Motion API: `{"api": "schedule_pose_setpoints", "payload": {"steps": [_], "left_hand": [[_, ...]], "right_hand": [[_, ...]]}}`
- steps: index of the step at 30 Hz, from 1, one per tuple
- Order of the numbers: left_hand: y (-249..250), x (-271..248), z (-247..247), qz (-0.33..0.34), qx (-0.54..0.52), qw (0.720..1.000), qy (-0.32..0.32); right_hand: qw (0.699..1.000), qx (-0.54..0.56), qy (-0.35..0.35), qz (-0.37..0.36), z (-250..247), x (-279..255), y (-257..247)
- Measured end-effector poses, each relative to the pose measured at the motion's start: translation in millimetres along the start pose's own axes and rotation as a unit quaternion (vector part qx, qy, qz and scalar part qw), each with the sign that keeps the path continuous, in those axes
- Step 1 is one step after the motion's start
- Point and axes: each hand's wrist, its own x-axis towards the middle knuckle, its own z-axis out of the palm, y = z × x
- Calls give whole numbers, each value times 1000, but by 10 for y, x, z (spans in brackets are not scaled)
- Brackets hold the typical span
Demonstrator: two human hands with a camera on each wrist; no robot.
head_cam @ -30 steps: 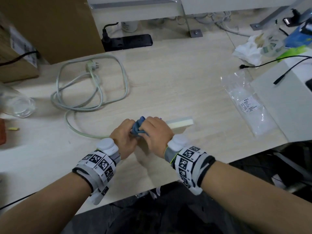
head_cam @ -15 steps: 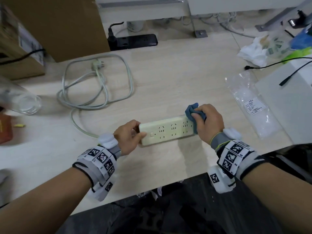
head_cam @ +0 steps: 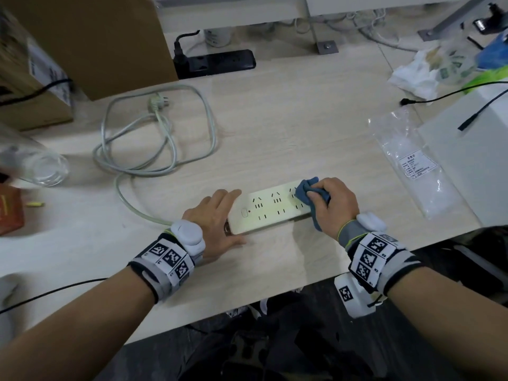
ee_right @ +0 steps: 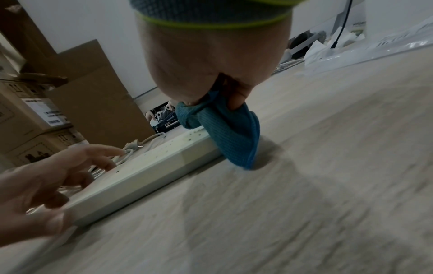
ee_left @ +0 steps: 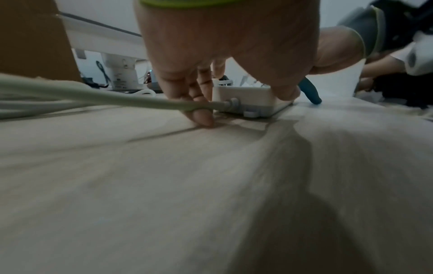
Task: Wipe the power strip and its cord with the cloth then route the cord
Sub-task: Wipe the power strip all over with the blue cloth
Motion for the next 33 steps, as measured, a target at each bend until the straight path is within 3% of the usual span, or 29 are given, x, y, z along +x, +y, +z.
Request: {"api": "schedule_pose_setpoints", "payload": {"steps": [4,8,10,13,17,22,26,29,33], "left_hand": [[-40,-46,-81,28,-37,999,29],[-67,-25,-237,-1,-104,994,26],[-73,51,-261,-26,-164,985,40],[-88,222,-242,-127,-261,956,45],[-178,343,-183,-190,-146,969,67],[-183,298,-227,-164,-60,984,15],[-98,139,-115,-40,-15,998,49],[13,72,-36,-34,25,998,44],[-23,164,29,-7,-21,998,63]], "right_hand": [[1000,2,26,-8,-84,7,11],[998,20,60,-23,-176,17,-47],[997,26,60,-30,-163,45,-92],[998,29,46,-39,-94,90,-161],[999,15,12,-43,12,137,-219],[999,-13,-30,-40,113,235,-231],[999,-26,-36,-15,96,330,-208],[999,-37,-38,0,73,363,-188],[999,-41,-34,0,59,385,-199]]}}
